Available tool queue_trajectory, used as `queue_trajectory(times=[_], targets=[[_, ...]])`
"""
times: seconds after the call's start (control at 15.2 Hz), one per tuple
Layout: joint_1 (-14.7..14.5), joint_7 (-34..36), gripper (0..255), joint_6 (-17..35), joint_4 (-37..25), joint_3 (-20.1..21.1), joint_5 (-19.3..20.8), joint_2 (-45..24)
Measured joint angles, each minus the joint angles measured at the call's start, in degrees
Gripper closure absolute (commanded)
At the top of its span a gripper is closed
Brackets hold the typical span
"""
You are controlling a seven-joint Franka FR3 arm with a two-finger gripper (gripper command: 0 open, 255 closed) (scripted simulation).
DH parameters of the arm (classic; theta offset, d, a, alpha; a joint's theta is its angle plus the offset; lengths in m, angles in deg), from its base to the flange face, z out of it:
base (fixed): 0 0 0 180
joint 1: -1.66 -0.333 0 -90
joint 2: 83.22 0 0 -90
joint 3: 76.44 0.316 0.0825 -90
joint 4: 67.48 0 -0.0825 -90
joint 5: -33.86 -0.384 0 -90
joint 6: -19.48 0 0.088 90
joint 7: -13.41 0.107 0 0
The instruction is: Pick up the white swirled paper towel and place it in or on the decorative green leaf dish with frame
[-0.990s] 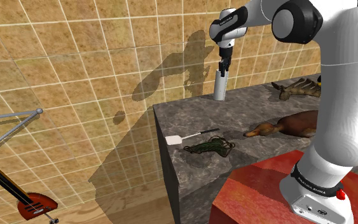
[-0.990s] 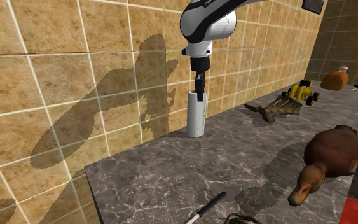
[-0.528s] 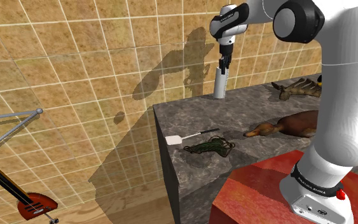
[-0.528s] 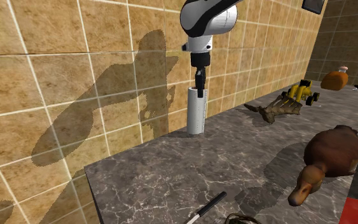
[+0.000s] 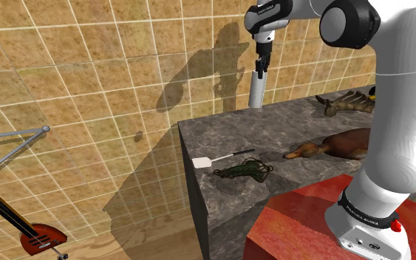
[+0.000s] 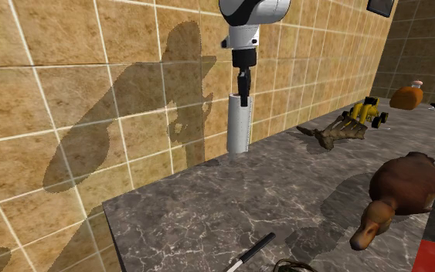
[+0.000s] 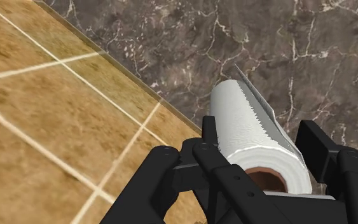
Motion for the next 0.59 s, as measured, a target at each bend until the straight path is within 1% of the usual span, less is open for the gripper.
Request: queue_trajectory(times=[0.33, 0.59], targets=[[0.09, 0.05, 255, -3.61, -3.22, -0.12, 0.19, 0.42], [0.58, -0.25, 255, -7.05, -7.16, -0.21, 0.01, -0.09]])
